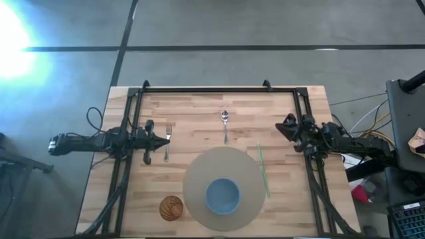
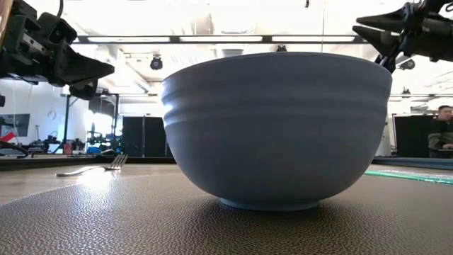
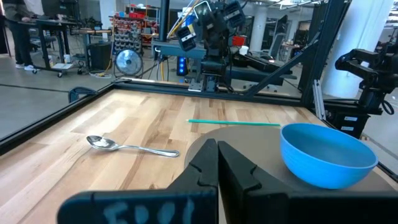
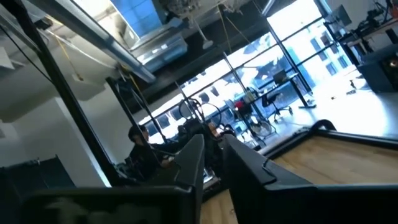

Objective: Pick & Place Utensil
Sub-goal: Adjust the blue bowl on the gray table mat

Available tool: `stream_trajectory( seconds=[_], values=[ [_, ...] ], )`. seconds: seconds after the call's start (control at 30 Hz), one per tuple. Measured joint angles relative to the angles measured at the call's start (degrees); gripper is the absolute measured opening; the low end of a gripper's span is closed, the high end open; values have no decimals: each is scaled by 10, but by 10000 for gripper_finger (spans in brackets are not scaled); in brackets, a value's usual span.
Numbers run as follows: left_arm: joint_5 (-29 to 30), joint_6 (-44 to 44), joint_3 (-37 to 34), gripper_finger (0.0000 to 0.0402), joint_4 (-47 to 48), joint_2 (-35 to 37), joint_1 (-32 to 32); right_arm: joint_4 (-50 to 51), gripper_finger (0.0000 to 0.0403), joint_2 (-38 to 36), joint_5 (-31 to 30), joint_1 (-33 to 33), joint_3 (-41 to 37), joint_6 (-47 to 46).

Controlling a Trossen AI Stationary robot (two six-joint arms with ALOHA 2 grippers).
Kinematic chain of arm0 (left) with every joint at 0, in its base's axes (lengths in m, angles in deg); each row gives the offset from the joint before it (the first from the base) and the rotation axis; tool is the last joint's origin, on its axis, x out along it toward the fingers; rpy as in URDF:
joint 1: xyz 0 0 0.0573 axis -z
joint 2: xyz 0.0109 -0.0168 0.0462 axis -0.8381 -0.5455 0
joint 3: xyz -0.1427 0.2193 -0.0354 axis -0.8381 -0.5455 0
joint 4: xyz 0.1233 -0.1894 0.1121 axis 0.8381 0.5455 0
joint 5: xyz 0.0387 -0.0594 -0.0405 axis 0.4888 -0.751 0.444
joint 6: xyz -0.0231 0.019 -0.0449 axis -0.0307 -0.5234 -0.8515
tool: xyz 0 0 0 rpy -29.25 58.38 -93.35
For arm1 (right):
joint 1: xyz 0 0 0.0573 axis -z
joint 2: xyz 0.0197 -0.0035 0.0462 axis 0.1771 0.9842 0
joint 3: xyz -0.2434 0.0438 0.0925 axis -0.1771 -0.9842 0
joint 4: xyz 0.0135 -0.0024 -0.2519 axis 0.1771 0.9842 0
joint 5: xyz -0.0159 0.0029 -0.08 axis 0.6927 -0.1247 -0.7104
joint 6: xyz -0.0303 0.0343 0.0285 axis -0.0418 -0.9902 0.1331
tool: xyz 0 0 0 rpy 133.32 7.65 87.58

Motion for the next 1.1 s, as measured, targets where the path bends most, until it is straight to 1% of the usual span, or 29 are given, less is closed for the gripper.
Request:
stream_trajectory(
  seconds=[0.17, 0.3, 0.4, 0.53, 0.67, 0.77, 0.97, 1.1],
  values=[
    [0, 0, 0, 0, 0, 0, 0, 0, 113, 13, 1, 0, 26, -13],
    [0, 0, 0, 0, 0, 0, 0, 2, 141, 50, 21, 0, 65, -11],
    [0, 0, 0, 0, 0, 0, 0, 1, 154, 97, 45, 0, 108, -12],
    [0, 0, 0, 0, 0, 0, 0, 2, 161, 179, 84, 0, 176, -11],
    [0, 0, 0, 0, 0, 0, 0, 16, 158, 260, 151, 0, 252, 2],
    [0, 0, 0, 0, 0, 0, 0, 82, 152, 314, 192, 0, 314, 7],
    [0, 0, 0, 0, 0, 0, 0, 296, 141, 404, 195, 0, 431, 39],
    [0, 0, 0, 0, 0, 0, 0, 356, 137, 459, 195, -5, 480, 42]
  ],
)
